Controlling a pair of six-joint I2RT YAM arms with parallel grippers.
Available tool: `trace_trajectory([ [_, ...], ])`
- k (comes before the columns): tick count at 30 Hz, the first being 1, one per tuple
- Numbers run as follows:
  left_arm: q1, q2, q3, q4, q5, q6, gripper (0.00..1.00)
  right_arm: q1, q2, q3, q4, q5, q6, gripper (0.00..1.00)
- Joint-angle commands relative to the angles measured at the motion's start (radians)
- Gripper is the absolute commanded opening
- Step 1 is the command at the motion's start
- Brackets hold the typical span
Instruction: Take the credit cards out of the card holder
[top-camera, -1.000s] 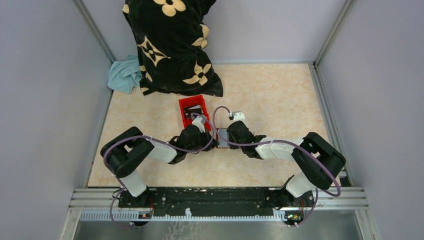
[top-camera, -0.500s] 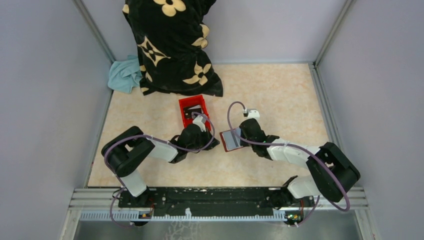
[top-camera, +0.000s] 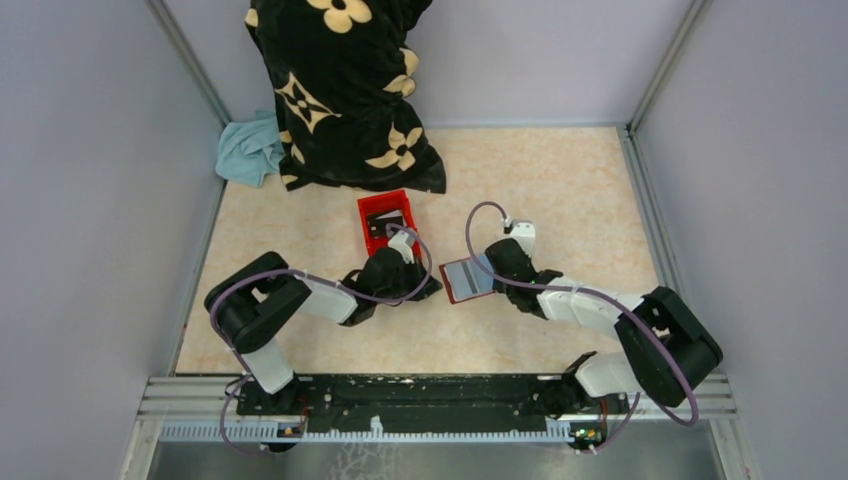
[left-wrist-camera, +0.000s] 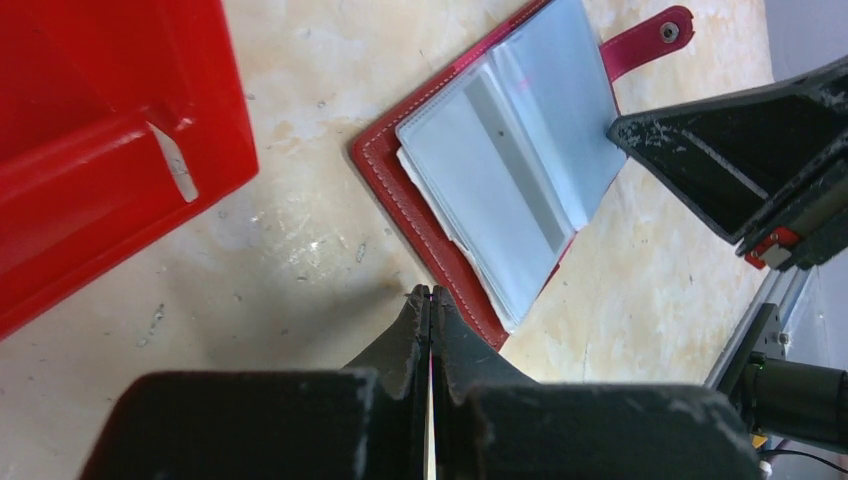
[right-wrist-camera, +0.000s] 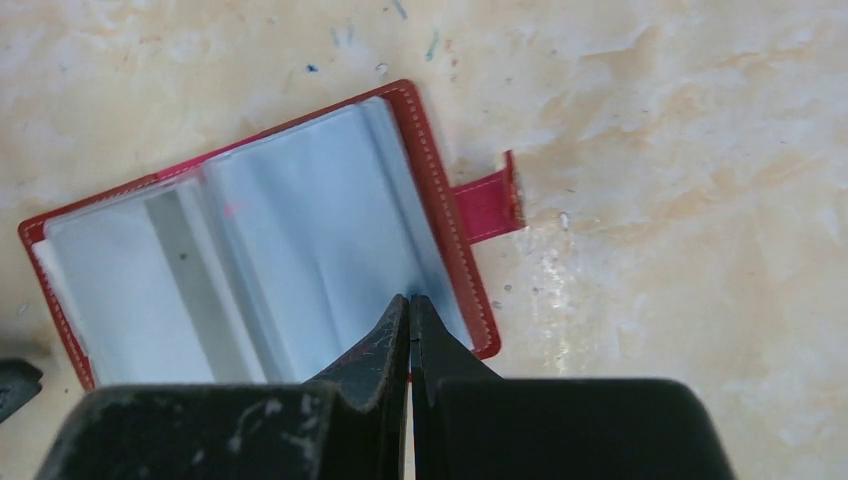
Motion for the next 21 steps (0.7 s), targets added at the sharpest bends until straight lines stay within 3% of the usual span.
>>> trace_trajectory([
  [1, -0.020, -0.017, 0.021, 0.019, 0.018, -0.011, 0.00, -0.018, -0.059, -0.009, -0.010, 0.106, 0.050, 0.00],
  [5, -0.034, -0.020, 0.026, 0.015, 0.016, -0.014, 0.00, -0.045, -0.095, -0.026, -0.004, 0.108, 0.064, 0.00],
  [12, -0.040, 0.012, 0.040, 0.018, 0.024, -0.015, 0.00, -0.081, -0.020, -0.013, -0.006, 0.079, 0.086, 0.00],
  [21, -0.036, 0.039, 0.086, -0.042, 0.022, -0.005, 0.00, -0.077, 0.034, -0.056, 0.056, -0.060, 0.105, 0.00],
])
